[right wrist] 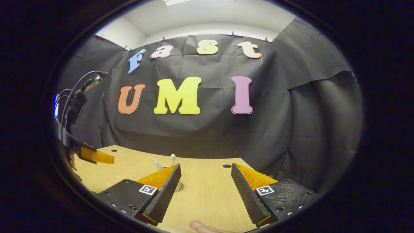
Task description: Put the toothbrush and toothpaste on the desktop into the cup, then pick up the cup and place it on the coaster on the desktop.
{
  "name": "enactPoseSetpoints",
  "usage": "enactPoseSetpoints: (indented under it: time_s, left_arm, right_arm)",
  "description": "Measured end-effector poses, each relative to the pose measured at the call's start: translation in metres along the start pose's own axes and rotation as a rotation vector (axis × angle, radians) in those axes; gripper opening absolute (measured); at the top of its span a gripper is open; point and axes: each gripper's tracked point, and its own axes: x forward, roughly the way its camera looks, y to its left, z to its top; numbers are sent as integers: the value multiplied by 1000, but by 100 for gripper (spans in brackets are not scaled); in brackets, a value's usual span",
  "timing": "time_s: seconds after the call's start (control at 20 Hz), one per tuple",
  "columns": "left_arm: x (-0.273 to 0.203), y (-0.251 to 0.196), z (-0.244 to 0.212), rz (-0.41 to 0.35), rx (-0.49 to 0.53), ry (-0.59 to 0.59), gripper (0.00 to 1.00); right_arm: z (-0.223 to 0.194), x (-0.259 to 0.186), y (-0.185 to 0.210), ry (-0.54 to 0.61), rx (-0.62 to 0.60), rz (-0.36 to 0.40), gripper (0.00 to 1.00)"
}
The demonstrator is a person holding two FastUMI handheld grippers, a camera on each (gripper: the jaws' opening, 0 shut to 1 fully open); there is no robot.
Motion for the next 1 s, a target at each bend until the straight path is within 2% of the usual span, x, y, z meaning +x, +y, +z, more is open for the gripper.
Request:
enactPoseSetpoints:
  time_s: [0.1, 0.25, 0.3, 0.35, 0.4, 0.45, 0.5, 0.55, 0.6, 0.8, 1.0]
  left_arm:
    - [-14, 22, 1, 46, -4, -79, 39]
    - [-37, 40, 15, 117, 60, -212, 41]
    - [-44, 39, 20, 112, 75, -255, 66]
    - [-50, 35, 25, 99, 77, -292, 66]
    - [-56, 32, 28, 95, 85, -324, 77]
    - [-60, 27, 29, 80, 97, -341, 79]
    - [-62, 20, 28, 67, 113, -345, 83]
    - [-63, 16, 26, 61, 124, -346, 86]
    - [-62, 14, 26, 63, 125, -353, 90]
    - [-50, 12, 14, 67, 85, -310, 93]
    - [-48, 9, 14, 62, 56, -325, 93]
  right_arm:
    - [7, -6, 10, -18, -9, 10, 95]
    - [14, -14, 28, -39, -46, 30, 94]
    - [13, -16, 32, -42, -63, 31, 94]
    - [15, -17, 37, -44, -69, 33, 94]
    - [16, -18, 44, -42, -70, 40, 94]
    - [16, -19, 50, -35, -64, 48, 96]
    - [18, -19, 55, -34, -50, 53, 93]
    - [19, -21, 59, -36, -44, 62, 96]
    - [19, -23, 62, -42, -54, 66, 95]
    - [18, -27, 58, -52, -90, 44, 94]
    - [16, -29, 64, -53, -92, 69, 96]
